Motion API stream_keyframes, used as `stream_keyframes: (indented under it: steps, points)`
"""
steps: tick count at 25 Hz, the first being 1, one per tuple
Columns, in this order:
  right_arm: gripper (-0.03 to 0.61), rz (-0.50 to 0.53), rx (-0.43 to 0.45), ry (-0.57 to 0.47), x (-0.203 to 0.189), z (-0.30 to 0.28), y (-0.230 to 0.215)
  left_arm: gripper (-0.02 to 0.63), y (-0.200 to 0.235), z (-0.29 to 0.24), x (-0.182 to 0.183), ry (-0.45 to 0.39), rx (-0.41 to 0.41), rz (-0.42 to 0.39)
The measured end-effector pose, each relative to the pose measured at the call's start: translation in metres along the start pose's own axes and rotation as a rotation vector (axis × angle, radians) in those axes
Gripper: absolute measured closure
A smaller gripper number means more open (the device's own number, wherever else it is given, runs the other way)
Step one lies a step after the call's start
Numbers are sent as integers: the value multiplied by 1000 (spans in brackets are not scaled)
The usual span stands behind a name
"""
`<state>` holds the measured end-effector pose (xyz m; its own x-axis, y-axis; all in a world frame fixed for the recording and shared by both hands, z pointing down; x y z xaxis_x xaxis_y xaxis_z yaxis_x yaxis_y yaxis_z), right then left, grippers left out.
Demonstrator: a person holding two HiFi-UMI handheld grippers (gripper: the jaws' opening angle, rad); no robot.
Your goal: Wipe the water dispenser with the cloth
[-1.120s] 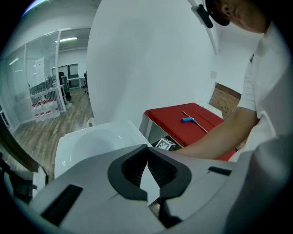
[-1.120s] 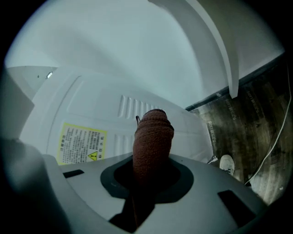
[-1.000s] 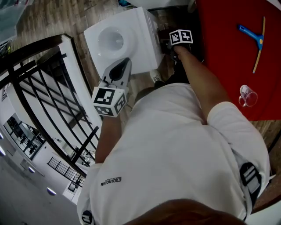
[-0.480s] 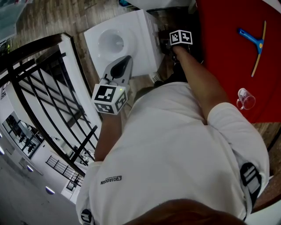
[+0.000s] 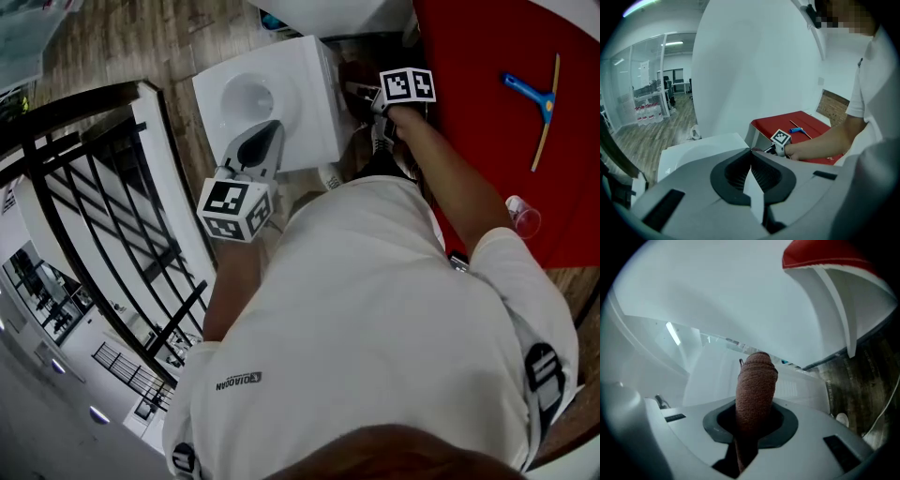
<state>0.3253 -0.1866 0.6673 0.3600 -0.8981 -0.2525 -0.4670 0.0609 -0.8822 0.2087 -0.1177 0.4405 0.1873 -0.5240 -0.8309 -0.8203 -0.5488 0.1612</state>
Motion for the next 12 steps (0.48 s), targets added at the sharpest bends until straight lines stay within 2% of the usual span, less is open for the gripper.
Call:
stream_keyframes:
  steps: [4, 8, 10, 12]
  points:
    - [514, -53, 195, -49, 31, 20, 53, 621, 2, 4, 5, -17, 6, -6]
    - [514, -41, 494, -69, 58, 33, 121, 621, 3, 5, 8, -27, 3, -6]
    - [514, -24, 544, -65, 65, 34, 137, 621, 0, 4, 10, -30, -1, -6]
    - [514, -14, 555, -57, 67, 31, 140, 621, -3, 2, 12, -38, -6, -9]
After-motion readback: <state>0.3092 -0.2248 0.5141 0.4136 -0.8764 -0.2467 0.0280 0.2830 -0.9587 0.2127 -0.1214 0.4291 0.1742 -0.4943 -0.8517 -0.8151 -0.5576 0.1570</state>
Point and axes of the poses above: the fingertips, and each gripper's own axes: z backward along the fingers, y to its left, x out of its top, the point moved 1 cm from there along z, backward along the fingers, and after that the axes turned 10 degrees about -y, right-handed, at the moved point
